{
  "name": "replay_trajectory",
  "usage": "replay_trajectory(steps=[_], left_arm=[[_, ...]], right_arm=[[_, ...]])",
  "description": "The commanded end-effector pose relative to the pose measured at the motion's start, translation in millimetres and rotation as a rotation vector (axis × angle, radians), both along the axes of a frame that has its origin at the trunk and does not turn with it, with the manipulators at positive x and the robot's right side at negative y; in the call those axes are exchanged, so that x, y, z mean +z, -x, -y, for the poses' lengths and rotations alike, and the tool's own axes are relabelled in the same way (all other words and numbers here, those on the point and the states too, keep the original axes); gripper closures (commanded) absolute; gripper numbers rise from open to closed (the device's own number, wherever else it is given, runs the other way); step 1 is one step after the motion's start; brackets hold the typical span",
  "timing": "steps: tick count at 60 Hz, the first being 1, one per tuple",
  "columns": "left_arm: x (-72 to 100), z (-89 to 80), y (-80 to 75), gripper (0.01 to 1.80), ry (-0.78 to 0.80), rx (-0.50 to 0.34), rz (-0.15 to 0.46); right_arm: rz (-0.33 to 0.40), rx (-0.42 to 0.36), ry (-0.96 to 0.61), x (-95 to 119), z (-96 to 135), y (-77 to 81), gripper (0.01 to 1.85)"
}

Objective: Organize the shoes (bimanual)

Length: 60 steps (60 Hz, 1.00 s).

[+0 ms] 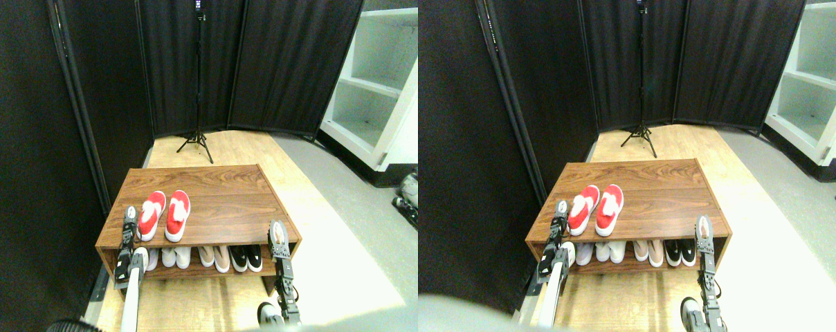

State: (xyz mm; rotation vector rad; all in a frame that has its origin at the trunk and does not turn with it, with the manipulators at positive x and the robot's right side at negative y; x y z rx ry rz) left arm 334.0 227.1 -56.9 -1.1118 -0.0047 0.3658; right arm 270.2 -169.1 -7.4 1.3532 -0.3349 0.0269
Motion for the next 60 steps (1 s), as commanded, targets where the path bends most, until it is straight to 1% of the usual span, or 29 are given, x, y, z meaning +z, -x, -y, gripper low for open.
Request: replay_trajectory(steps=[1,3,6,8,13,17,21,25,30,35,40,42,46,50,54,56,58,60], left_arm=[[0.4,12.4,-2.7,1.80,-0.023,-0.039,-0.002],[0.0,16.1,-2.8,1.80,-0.023,-0.048,-0.006],[-0.2,22.3,-3.3,1.80,-0.002,-0.064,0.006],[0.0,23.4,-3.3,1.80,0.000,-0.066,0.004],[3.0,32.9,-1.6,1.80,0.008,-0.070,-0.008],[4.9,38.4,-0.8,1.80,0.057,-0.076,-0.006],[6.5,40.6,-0.7,1.80,0.094,-0.093,0.002],[7.4,41.0,-0.3,1.80,0.099,-0.097,0.002],[7.4,38.6,0.8,1.80,0.055,-0.090,-0.002],[8.3,37.4,2.4,1.80,0.044,-0.082,-0.009],[8.2,37.3,3.8,1.80,0.046,-0.089,-0.005],[8.0,38.4,4.6,1.80,0.070,-0.077,-0.005],[8.2,39.0,5.4,1.80,0.064,-0.073,0.000],[8.9,37.1,6.1,1.80,0.074,-0.063,0.011],[7.6,24.9,4.1,1.80,0.035,-0.073,0.050],[9.3,16.0,4.5,1.80,-0.021,-0.060,0.084],[11.0,11.4,4.9,1.80,-0.032,-0.048,0.100],[14.0,1.5,5.7,1.80,-0.080,-0.036,0.158]], right_arm=[[0.030,0.003,-0.016,5,-1,-1.5,1.85],[0.035,-0.002,-0.001,4,-1,-1.7,1.85],[0.035,0.001,-0.004,5,0,-1.9,1.85],[0.037,0.004,-0.009,5,0,-2.0,1.85],[0.040,0.000,-0.008,4,1,-2.7,1.84],[0.039,-0.002,-0.007,3,1,-3.0,1.84],[0.043,-0.003,0.003,2,1,-3.6,1.84],[0.042,0.000,-0.002,2,1,-3.8,1.84],[0.038,0.000,0.000,2,1,-4.5,1.85],[0.037,0.001,0.007,1,1,-5.5,1.84],[0.032,0.004,0.001,1,0,-6.3,1.85],[0.035,0.009,0.009,1,-1,-7.3,1.85],[0.042,0.013,0.015,0,-1,-8.3,1.85],[0.040,0.017,0.008,0,-2,-8.7,1.85],[0.034,0.008,0.013,0,-2,-9.1,1.85],[0.034,0.003,0.020,0,-2,-8.8,1.85],[0.032,0.003,0.019,0,-2,-8.7,1.85],[0.024,-0.003,0.023,0,-2,-8.0,1.85]])
